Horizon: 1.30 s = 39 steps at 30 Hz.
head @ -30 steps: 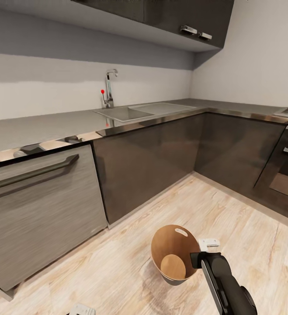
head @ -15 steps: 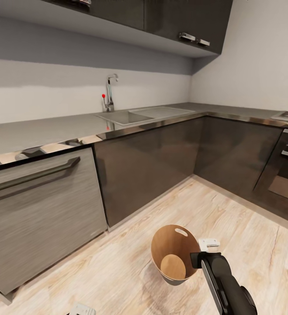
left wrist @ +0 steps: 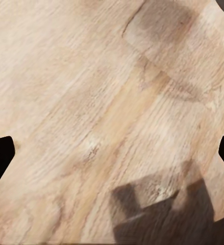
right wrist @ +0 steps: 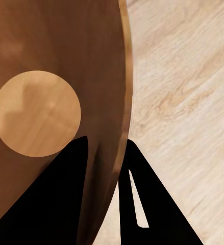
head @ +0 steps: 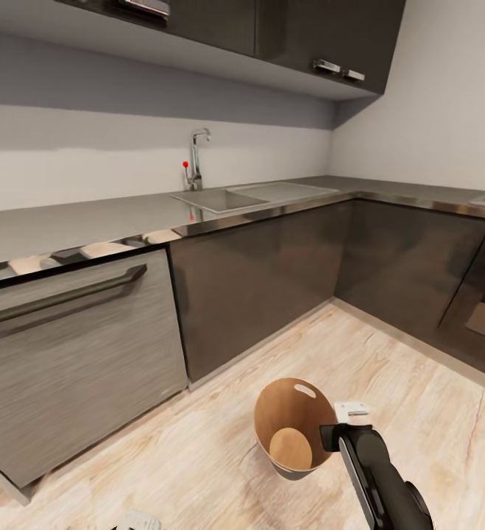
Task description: Put the three can of soda from the living room inside the tash can in the kitchen.
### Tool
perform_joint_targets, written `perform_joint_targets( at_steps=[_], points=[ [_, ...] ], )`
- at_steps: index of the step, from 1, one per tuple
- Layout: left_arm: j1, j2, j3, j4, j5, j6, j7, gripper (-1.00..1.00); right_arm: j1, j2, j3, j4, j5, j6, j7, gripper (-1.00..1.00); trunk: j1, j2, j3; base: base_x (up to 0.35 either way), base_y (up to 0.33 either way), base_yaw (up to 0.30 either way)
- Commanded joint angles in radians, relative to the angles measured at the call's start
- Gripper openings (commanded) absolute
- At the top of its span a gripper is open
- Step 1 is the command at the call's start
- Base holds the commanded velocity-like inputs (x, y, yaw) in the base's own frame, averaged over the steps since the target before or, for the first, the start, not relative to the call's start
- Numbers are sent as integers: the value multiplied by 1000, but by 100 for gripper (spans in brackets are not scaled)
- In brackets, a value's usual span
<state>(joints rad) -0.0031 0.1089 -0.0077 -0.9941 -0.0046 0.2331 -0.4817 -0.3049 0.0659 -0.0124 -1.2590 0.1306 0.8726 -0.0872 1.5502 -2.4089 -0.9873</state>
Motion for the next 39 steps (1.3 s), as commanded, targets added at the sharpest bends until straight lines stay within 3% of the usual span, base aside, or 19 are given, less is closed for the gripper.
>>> perform_joint_targets(
  at_steps=[1,22,29,39],
  points=[
    [0,0,0,0,0,0,0,100,0,0,0,0,-2,0,1,-100,0,0,1,0,0,233],
    [0,3,0,-4,0,-1,0,100,0,0,2,1,-2,0,1,-100,0,0,22,0,0,239],
    [0,3,0,-3,-1,-1,0,100,0,0,51,1,2,0,0,-100,0,0,29,0,0,240],
    [0,3,0,-3,-2,-1,0,100,0,0,58,3,0,0,0,-100,0,0,38,0,0,238]
  ],
)
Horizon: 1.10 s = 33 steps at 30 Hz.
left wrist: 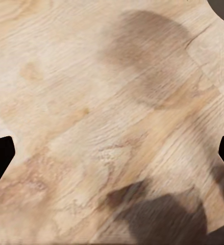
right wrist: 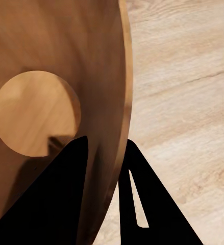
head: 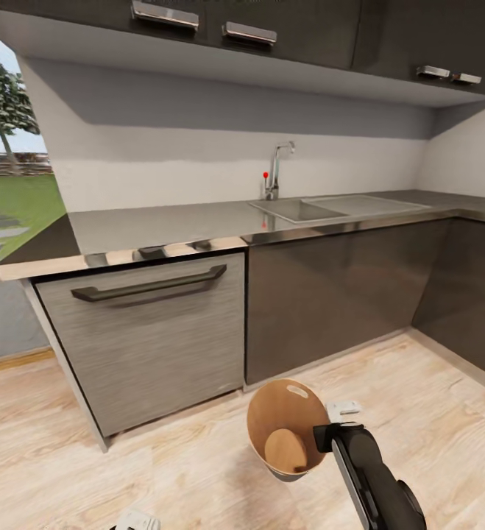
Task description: Put the three can of soda from the living room inside the tash can in the kitchen.
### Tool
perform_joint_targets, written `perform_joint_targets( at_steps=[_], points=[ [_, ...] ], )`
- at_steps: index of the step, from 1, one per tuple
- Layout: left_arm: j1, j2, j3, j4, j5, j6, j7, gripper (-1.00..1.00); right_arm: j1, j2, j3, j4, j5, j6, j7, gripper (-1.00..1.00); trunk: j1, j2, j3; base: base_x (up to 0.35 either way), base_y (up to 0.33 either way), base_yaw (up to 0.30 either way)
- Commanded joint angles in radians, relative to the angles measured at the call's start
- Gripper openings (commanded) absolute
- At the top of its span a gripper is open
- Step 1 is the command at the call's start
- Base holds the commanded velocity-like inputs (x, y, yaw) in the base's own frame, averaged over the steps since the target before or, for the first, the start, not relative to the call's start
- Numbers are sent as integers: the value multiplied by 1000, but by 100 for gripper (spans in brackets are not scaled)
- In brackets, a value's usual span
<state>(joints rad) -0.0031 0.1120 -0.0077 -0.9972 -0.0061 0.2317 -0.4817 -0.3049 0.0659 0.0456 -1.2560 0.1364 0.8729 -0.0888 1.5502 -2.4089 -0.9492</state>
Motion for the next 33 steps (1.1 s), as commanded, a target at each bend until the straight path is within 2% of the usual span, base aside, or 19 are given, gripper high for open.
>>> perform_joint_targets(
  at_steps=[1,8,13,33],
  points=[
    [0,0,0,0,0,0,0,100,0,0,0,0,-6,-1,1,-100,0,0,1,0,0,214],
    [0,-1,0,0,0,0,0,100,0,0,0,0,-7,-2,1,-100,0,0,2,-15,0,109],
    [0,-1,0,0,0,1,0,100,0,0,0,0,-8,-2,1,-100,0,0,3,-208,0,104],
    [0,-2,0,0,0,1,0,100,0,0,5,4,-6,-3,1,-100,0,0,17,-27,0,258]
  ],
)
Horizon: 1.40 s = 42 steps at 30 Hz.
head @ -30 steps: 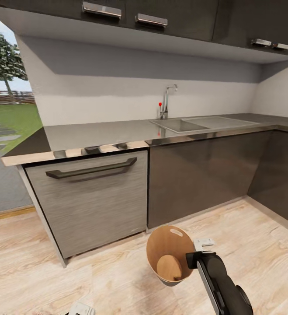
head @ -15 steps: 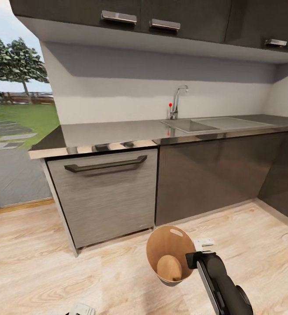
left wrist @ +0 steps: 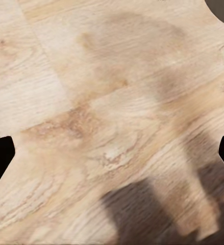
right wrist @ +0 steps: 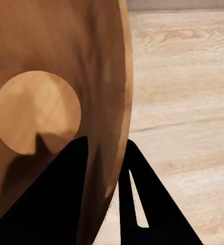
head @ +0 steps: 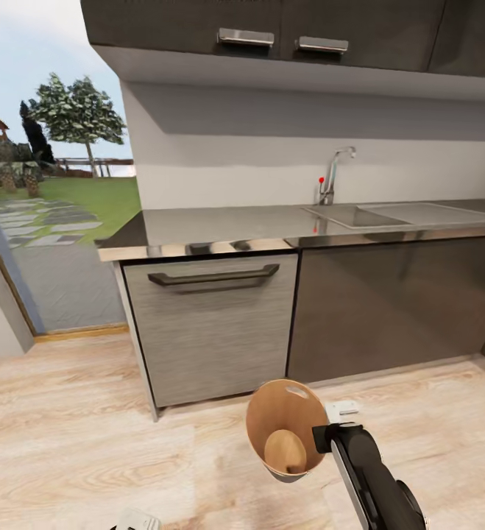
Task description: Put the three can of soda from the living room inside the tash can in the kitchen.
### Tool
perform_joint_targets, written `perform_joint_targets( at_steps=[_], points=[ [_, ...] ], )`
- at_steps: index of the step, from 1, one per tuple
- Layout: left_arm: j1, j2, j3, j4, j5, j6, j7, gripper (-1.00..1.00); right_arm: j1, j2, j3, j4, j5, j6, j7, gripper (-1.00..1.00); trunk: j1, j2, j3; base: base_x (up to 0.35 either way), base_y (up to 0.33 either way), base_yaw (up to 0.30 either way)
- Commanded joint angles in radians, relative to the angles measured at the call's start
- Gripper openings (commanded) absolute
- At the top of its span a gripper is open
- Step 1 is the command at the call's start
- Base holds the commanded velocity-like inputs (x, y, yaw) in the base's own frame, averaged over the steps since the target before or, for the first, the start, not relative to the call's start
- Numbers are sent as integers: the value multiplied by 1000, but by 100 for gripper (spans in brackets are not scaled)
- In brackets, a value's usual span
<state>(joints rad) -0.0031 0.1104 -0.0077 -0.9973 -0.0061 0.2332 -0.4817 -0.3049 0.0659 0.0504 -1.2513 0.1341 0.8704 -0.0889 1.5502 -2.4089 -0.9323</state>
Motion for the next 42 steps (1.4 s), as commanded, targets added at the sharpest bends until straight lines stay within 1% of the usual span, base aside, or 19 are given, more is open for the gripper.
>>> perform_joint_targets(
  at_steps=[1,42],
  points=[
    [0,0,0,0,0,0,0,100,0,0,0,0,-4,-1,2,-100,0,0,1,-34,0,268],
    [0,0,0,-1,0,0,0,100,0,0,0,4,-4,-1,1,-100,0,0,31,-15,0,269]
  ],
)
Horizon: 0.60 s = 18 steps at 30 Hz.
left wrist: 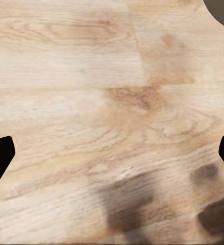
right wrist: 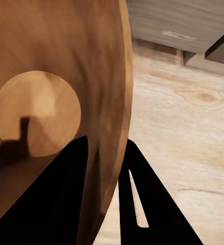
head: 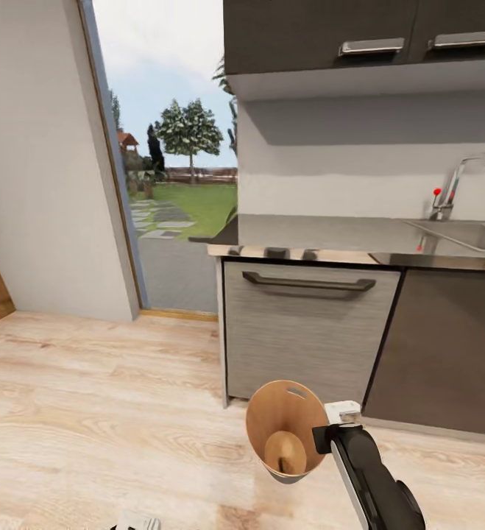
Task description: Put the three can of soda from the living room inside the tash can in the kitchen.
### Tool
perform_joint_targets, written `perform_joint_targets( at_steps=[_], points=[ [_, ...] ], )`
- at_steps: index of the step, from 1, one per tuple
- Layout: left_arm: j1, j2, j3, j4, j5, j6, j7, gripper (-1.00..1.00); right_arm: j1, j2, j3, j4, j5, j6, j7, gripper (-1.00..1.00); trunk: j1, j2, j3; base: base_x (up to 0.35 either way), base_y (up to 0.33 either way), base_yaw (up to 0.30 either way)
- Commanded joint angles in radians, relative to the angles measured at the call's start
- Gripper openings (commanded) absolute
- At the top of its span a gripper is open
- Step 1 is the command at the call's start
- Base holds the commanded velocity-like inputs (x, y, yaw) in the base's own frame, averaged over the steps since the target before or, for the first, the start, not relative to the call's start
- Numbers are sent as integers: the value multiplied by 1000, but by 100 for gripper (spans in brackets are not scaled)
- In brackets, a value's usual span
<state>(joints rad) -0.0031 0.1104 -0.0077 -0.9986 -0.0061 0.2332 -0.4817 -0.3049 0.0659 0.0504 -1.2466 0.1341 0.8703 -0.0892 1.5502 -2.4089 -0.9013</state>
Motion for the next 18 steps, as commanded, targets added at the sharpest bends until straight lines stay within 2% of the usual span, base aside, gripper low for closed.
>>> perform_joint_targets(
  at_steps=[1,12,18],
  points=[
    [0,0,0,0,0,0,0,100,0,0,0,-1,-4,0,1,-100,0,0,1,0,0,272],
    [0,0,0,0,0,0,0,100,0,0,0,-1,-4,0,2,-100,0,0,9,-7,3,272],
    [0,0,0,0,0,0,0,100,0,0,0,-1,-4,0,1,-100,0,0,13,-166,122,272]
  ],
)
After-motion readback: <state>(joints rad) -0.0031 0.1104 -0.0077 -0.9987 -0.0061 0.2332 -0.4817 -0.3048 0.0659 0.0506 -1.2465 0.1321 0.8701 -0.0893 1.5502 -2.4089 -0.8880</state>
